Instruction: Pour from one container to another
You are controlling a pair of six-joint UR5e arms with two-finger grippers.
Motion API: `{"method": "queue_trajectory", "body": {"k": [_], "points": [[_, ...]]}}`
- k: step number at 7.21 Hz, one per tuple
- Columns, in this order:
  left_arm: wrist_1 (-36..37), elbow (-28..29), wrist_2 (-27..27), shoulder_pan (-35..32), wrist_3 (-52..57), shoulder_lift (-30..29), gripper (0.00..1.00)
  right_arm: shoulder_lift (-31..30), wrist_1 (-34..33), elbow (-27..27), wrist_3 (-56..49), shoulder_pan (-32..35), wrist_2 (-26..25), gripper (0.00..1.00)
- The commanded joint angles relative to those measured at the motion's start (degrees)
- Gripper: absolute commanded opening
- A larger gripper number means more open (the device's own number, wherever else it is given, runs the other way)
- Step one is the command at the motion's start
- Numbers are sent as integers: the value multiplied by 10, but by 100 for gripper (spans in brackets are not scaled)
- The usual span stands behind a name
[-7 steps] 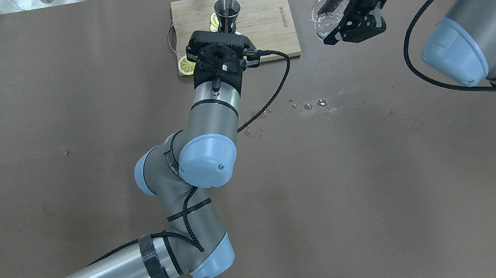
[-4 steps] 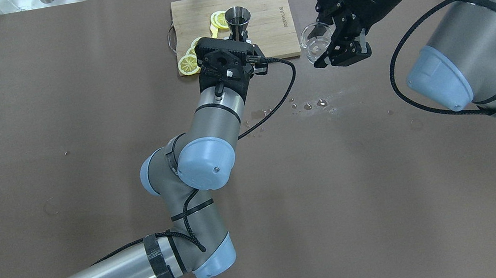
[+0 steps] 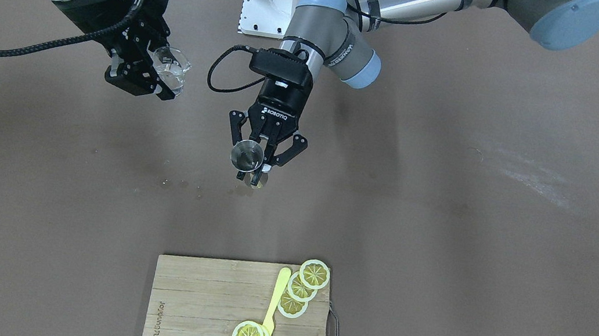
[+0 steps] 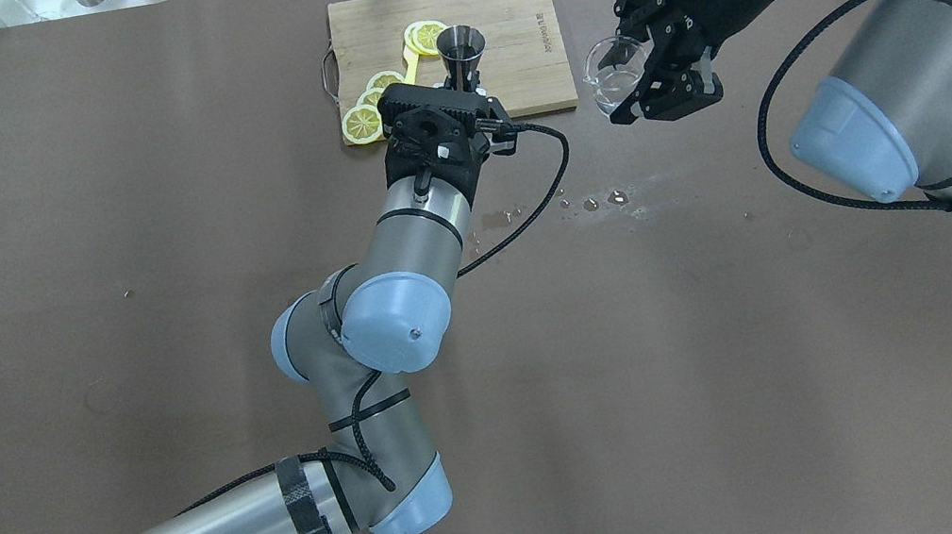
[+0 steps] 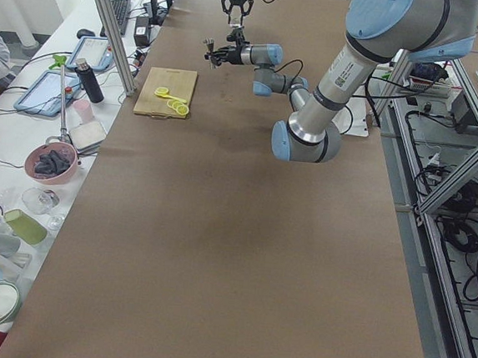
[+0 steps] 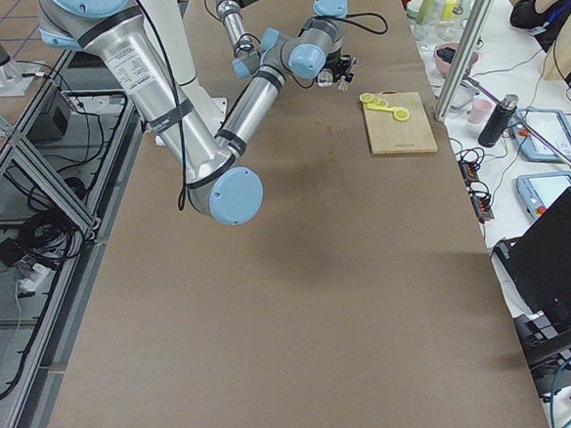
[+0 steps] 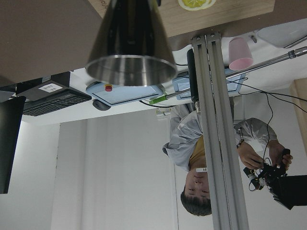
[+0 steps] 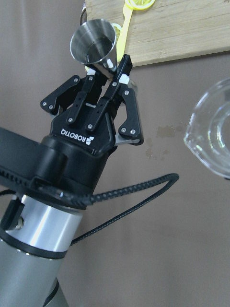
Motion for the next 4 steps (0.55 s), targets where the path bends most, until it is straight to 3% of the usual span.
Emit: {"method": "queue_trajectory", "body": {"k": [1,4], "points": [[-13,1,1,9,18,-1,0,20,-23,-13,-6,26,13,0],[-18,5,1,13,26,-1,0,97,-152,-38,-72,25,-3,0]]}}
